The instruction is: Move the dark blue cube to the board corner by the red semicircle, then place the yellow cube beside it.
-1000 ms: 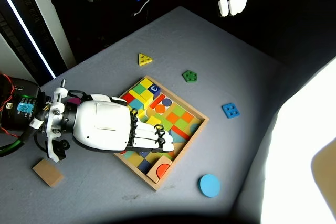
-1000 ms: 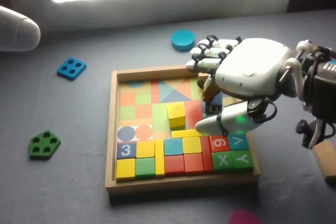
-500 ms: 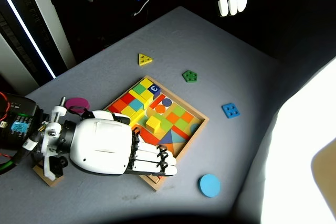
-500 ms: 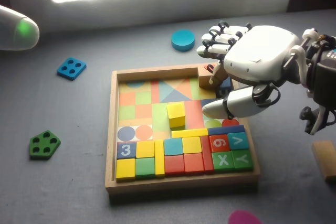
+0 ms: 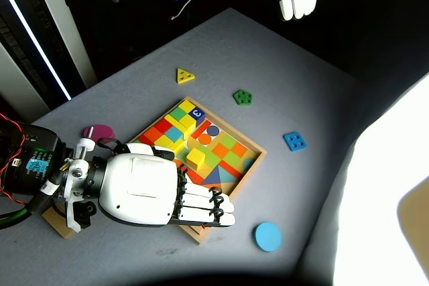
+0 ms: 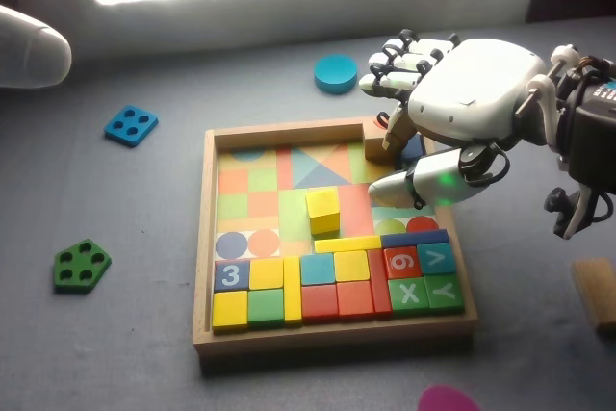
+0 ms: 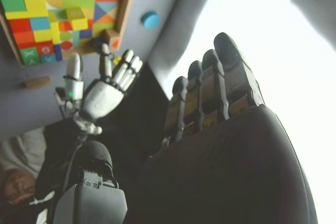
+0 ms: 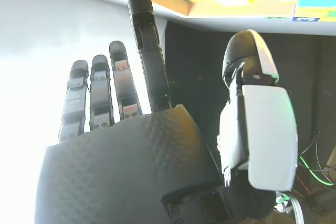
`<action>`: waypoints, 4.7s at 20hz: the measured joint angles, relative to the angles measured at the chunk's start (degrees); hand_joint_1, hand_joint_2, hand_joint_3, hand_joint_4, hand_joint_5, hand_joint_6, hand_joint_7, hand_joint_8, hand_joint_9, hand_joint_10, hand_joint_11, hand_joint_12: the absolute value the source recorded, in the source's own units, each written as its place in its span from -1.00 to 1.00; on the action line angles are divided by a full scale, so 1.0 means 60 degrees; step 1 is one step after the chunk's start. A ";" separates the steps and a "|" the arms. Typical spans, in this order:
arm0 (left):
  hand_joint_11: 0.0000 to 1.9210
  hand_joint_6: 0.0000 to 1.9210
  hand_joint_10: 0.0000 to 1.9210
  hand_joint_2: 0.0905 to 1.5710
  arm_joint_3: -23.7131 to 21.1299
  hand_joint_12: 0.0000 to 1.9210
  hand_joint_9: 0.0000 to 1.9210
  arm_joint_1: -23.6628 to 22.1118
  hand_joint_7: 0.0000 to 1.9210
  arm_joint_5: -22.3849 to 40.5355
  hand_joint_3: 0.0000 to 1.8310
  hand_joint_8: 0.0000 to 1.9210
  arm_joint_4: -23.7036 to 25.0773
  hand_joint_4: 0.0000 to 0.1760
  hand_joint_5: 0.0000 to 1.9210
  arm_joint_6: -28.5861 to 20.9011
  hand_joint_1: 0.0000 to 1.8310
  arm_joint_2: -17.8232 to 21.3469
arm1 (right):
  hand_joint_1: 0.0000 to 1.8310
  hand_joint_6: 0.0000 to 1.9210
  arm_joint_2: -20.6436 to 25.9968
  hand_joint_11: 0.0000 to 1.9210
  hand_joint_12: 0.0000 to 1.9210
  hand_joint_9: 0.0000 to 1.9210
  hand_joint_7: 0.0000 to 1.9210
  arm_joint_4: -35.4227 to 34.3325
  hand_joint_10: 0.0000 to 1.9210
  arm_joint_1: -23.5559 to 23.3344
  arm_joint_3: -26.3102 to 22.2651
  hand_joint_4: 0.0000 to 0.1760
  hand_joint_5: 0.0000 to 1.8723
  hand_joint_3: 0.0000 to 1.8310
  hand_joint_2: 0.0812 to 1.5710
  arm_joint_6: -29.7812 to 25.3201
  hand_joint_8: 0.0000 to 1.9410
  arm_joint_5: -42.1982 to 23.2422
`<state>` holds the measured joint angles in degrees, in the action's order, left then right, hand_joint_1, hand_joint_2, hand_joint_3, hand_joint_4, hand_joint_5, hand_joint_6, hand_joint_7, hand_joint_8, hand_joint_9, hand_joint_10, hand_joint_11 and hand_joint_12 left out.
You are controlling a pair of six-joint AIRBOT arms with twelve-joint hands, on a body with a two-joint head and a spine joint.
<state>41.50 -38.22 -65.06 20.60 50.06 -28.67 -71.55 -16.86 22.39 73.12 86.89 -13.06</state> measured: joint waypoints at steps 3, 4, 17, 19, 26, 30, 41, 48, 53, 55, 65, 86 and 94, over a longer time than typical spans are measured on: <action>-1.00 -1.00 -0.99 0.36 -0.0004 -0.53 -0.92 0.0000 -0.88 -0.0007 -1.00 -1.00 0.0011 -0.54 -0.93 -0.0004 -1.00 0.0000 | -1.00 -1.00 0.0109 -1.00 -1.00 -1.00 -0.86 0.0007 -1.00 -0.0069 0.0033 -0.80 -0.13 -1.00 0.40 -0.0033 -0.99 0.0080; -1.00 -1.00 -0.99 0.36 -0.0004 -0.53 -0.92 0.0000 -0.88 -0.0007 -1.00 -1.00 0.0029 -0.54 -0.93 -0.0004 -1.00 0.0000 | -1.00 -1.00 0.0120 -1.00 -1.00 -1.00 -0.86 0.0007 -1.00 -0.0120 0.0080 -0.80 -0.13 -1.00 0.40 -0.0076 -0.99 0.0117; -1.00 -1.00 -1.00 0.38 -0.0025 -0.48 -0.91 0.0000 -0.90 -0.0007 -1.00 -1.00 0.0000 -0.64 -0.95 -0.0007 -1.00 0.0000 | -1.00 -0.99 0.0623 -1.00 -1.00 -1.00 -0.83 0.0171 -1.00 -0.0688 -0.0911 -0.96 -0.13 -1.00 0.41 -0.0455 -1.00 -0.0270; -1.00 -1.00 -0.99 0.37 -0.0036 -0.45 -0.90 0.0000 -0.88 -0.0007 -1.00 -0.99 -0.0011 -0.67 -0.93 0.0000 -1.00 0.0000 | -1.00 -1.00 0.0539 -1.00 -1.00 -1.00 -0.84 0.0248 -1.00 -0.0685 -0.1370 -0.95 -0.13 -1.00 0.41 -0.0463 -1.00 -0.0259; -1.00 -1.00 -1.00 0.36 -0.0036 -0.44 -0.90 -0.0004 -0.88 -0.0007 -1.00 -1.00 -0.0007 -0.63 -0.94 -0.0007 -1.00 0.0000 | -1.00 -1.00 0.0313 -1.00 -1.00 -1.00 -0.84 0.0262 -1.00 -0.0645 -0.1876 -1.00 -0.14 -1.00 0.42 -0.0481 -1.00 -0.0175; -1.00 -1.00 -0.99 0.36 -0.0036 -0.49 -0.90 -0.0004 -0.88 -0.0004 -1.00 -0.99 -0.0011 -0.59 -0.93 -0.0004 -1.00 0.0000 | -1.00 -1.00 0.0026 -1.00 -1.00 -1.00 -0.83 0.0255 -1.00 -0.0372 -0.1876 -1.00 -0.14 -1.00 0.43 -0.0455 -0.99 -0.0040; -1.00 -1.00 -1.00 0.36 -0.0036 -0.55 -0.91 -0.0018 -0.88 -0.0007 -1.00 -1.00 -0.0004 -0.59 -0.93 -0.0007 -1.00 0.0000 | -1.00 -1.00 -0.0521 -1.00 -1.00 -1.00 -0.85 0.0240 -1.00 -0.0124 -0.1464 -1.00 -0.14 -1.00 0.42 -0.0368 -1.00 0.0076; -1.00 -1.00 -0.99 0.37 -0.0036 -0.41 -0.88 -0.0022 -0.86 -0.0007 -1.00 -1.00 -0.0011 -0.58 -0.92 -0.0007 -1.00 0.0000 | -1.00 -1.00 -0.0616 -1.00 -1.00 -1.00 -0.86 0.0055 -1.00 -0.0113 -0.0991 -1.00 -0.15 -1.00 0.42 -0.0368 -0.99 -0.0025; -1.00 -1.00 -1.00 0.38 -0.0036 -0.39 -0.88 -0.0022 -0.86 -0.0007 -1.00 -1.00 -0.0007 -0.56 -0.91 -0.0004 -1.00 0.0000 | -1.00 -1.00 -0.0634 -1.00 -1.00 -1.00 -0.87 -0.0018 -1.00 -0.0113 -0.0874 -1.00 -0.16 -1.00 0.43 -0.0364 -1.00 0.0011; -1.00 -0.99 -1.00 0.38 -0.0036 -0.39 -0.88 -0.0022 -0.87 -0.0007 -1.00 -1.00 -0.0004 -0.58 -0.91 -0.0004 -1.00 0.0000 | -1.00 -1.00 -0.0623 -1.00 -1.00 -1.00 -0.87 -0.0087 -1.00 -0.0106 -0.0834 -1.00 -0.16 -1.00 0.43 -0.0368 -1.00 0.0087; -1.00 -1.00 -1.00 0.38 -0.0084 -0.45 -0.89 -0.0022 -0.88 -0.0007 -1.00 -1.00 -0.0025 -0.59 -0.93 -0.0004 -1.00 0.0000 | -1.00 -1.00 -0.0623 -1.00 -1.00 -1.00 -0.87 -0.0084 -1.00 -0.0044 -0.0838 -1.00 -0.16 -1.00 0.43 -0.0324 -1.00 0.0087; -1.00 -0.99 -1.00 0.38 -0.0084 -0.44 -0.89 -0.0022 -0.88 -0.0007 -1.00 -1.00 0.0000 -0.59 -0.92 -0.0004 -1.00 0.0000 | -1.00 -1.00 -0.0058 -1.00 -1.00 -1.00 -0.84 -0.0091 -1.00 0.0051 -0.0444 -1.00 -0.16 -1.00 0.43 -0.0175 -0.99 0.0168; -1.00 -1.00 -1.00 0.39 -0.0084 -0.42 -0.89 -0.0022 -0.88 -0.0007 -1.00 -1.00 -0.0007 -0.65 -0.92 -0.0004 -1.00 0.0000 | -1.00 -0.99 -0.0022 -1.00 -1.00 -1.00 -0.85 -0.0339 -1.00 0.0051 0.0018 -1.00 -0.16 -1.00 0.43 -0.0182 -1.00 0.0153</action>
<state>40.99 -38.35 -65.10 20.56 50.04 -28.67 -71.68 -18.90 22.70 73.23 85.80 -12.14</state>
